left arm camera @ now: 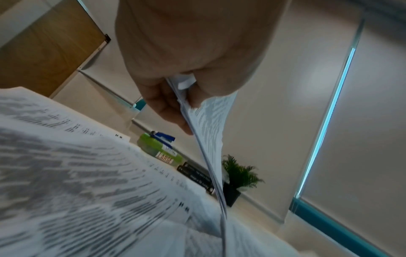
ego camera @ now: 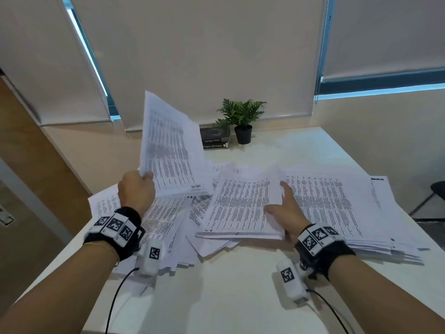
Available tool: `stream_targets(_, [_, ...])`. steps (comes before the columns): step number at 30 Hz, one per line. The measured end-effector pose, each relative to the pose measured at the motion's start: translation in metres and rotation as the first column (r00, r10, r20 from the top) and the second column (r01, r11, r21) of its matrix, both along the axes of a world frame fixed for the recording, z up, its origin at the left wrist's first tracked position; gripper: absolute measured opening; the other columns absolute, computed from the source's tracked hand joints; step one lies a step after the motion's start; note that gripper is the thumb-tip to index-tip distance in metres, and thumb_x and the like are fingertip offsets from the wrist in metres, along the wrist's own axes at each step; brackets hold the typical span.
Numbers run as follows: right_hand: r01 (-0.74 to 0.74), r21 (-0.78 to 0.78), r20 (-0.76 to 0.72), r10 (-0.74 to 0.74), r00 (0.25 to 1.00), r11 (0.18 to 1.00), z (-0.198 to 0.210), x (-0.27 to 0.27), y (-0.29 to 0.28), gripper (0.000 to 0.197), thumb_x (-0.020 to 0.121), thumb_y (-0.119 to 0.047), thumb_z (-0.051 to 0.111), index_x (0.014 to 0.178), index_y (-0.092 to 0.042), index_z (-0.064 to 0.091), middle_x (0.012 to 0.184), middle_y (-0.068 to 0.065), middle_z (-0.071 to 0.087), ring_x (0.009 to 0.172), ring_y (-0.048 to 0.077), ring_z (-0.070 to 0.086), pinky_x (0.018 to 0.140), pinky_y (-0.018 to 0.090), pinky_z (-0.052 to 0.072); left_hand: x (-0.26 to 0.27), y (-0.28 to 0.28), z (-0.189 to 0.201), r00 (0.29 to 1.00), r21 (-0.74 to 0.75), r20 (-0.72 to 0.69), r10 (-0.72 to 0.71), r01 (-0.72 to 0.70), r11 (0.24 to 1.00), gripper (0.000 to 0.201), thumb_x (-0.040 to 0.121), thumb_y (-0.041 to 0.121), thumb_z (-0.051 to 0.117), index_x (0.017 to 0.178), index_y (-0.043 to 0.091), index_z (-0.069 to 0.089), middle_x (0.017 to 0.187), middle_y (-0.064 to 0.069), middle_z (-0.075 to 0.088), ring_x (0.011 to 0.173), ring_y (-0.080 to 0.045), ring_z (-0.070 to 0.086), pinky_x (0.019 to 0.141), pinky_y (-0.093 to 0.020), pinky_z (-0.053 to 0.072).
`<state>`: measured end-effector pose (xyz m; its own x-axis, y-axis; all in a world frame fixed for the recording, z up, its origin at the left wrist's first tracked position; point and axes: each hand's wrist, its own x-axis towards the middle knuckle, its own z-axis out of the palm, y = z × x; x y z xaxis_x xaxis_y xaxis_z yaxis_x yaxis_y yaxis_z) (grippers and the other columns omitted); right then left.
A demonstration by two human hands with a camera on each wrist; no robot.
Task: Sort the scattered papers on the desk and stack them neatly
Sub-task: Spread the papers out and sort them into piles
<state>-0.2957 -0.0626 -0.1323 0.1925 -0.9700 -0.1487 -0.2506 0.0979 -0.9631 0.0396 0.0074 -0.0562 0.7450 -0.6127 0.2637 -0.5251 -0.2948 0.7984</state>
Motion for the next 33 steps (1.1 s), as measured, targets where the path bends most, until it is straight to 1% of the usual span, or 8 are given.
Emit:
stream_targets(3, [-0.025,-0.057,-0.020,0.023,1.000,0.998,0.006,-0.001,0.005,0.086,0.097,0.002,0.062,0.164,-0.031,0.020,0.171,0.002,0.019,0.152,0.029,0.030,0.110,0.037,0.037,-0.004,-0.002,0.024,0.986,-0.227,-0.160,-0.053,0.015,0.974,0.029,0.107,0.027,0.059,0.112,0.001,0.069,0.100,-0.011,0.068,0.089,-0.029,0.061,0.076,-0.037,0.048])
stream_targets(7, [-0.039,-0.037,-0.066,0.037,0.997,0.999,0.008,0.003,0.007,0.043,0.100,-0.006,0.056,0.141,-0.019,0.061,0.151,0.006,0.055,0.103,0.016,0.062,0.075,0.024,0.047,-0.030,0.000,0.032,0.886,-0.309,-0.367,-0.285,0.173,0.935,0.015,0.108,0.021,0.060,0.114,0.010,0.068,0.101,0.000,0.073,0.093,-0.019,0.069,0.082,-0.030,0.056])
stream_targets(9, [-0.012,0.019,-0.006,0.012,1.000,1.000,0.009,0.003,0.006,0.033,0.104,-0.024,0.055,0.133,-0.014,0.067,0.144,0.008,0.060,0.108,0.024,0.062,0.087,0.033,0.048,-0.046,0.001,0.026,0.851,-0.230,-0.391,-0.350,0.278,0.932,0.017,0.108,0.018,0.058,0.119,0.007,0.066,0.096,0.003,0.071,0.084,-0.014,0.067,0.072,-0.026,0.053])
stream_targets(14, [0.022,0.127,0.145,-0.041,0.989,0.992,0.015,0.005,0.010,0.096,0.082,-0.093,0.028,0.125,-0.019,0.073,0.131,-0.002,0.063,0.118,0.018,0.053,0.117,0.048,0.033,-0.071,0.000,-0.014,0.850,0.174,-0.389,-0.354,0.445,0.878,0.037,0.101,0.026,0.071,0.128,0.008,0.055,0.118,-0.008,0.066,0.088,-0.018,0.062,0.067,-0.029,0.050])
stream_targets(17, [0.037,0.176,0.186,-0.070,0.980,0.984,0.009,0.003,0.002,0.108,0.062,-0.107,0.033,0.095,-0.011,0.071,0.104,0.009,0.072,0.096,0.027,0.067,0.106,0.055,0.048,-0.065,-0.001,-0.037,0.859,0.261,-0.365,-0.359,0.465,0.846,0.049,0.093,0.027,0.081,0.130,0.015,0.052,0.134,-0.015,0.060,0.111,-0.030,0.063,0.082,-0.036,0.050])
stream_targets(24, [0.011,0.026,-0.005,-0.011,1.000,1.000,0.009,0.001,0.008,0.017,0.089,-0.004,0.077,0.103,-0.011,0.069,0.109,0.008,0.074,0.106,0.033,0.070,0.089,0.042,0.059,0.001,0.016,-0.030,0.969,0.547,0.004,-0.248,0.206,0.811,0.058,0.086,0.043,0.084,0.132,0.018,0.058,0.136,-0.005,0.056,0.124,-0.031,0.055,0.105,-0.045,0.049])
stream_targets(29, [0.013,0.017,0.070,-0.014,0.997,1.000,0.019,-0.007,0.006,0.042,0.094,0.008,0.066,0.130,-0.012,0.057,0.127,0.009,0.065,0.121,0.033,0.061,0.103,0.046,0.051,0.070,0.037,-0.040,0.992,0.780,0.060,-0.108,0.021,0.626,0.119,0.063,0.074,0.087,0.151,0.006,0.043,0.157,-0.024,0.043,0.147,-0.042,0.037,0.118,-0.053,0.037])
stream_targets(33, [0.051,0.005,0.218,-0.051,0.975,0.999,0.050,-0.027,0.009,0.073,0.096,0.014,0.057,0.156,-0.018,0.031,0.143,0.010,0.056,0.108,0.025,0.063,0.084,0.035,0.054,0.087,0.052,-0.044,0.990,0.784,0.018,-0.138,0.072,0.616,0.107,0.042,0.081,0.082,0.110,0.003,0.057,0.106,-0.013,0.064,0.106,-0.031,0.063,0.090,-0.036,0.053])
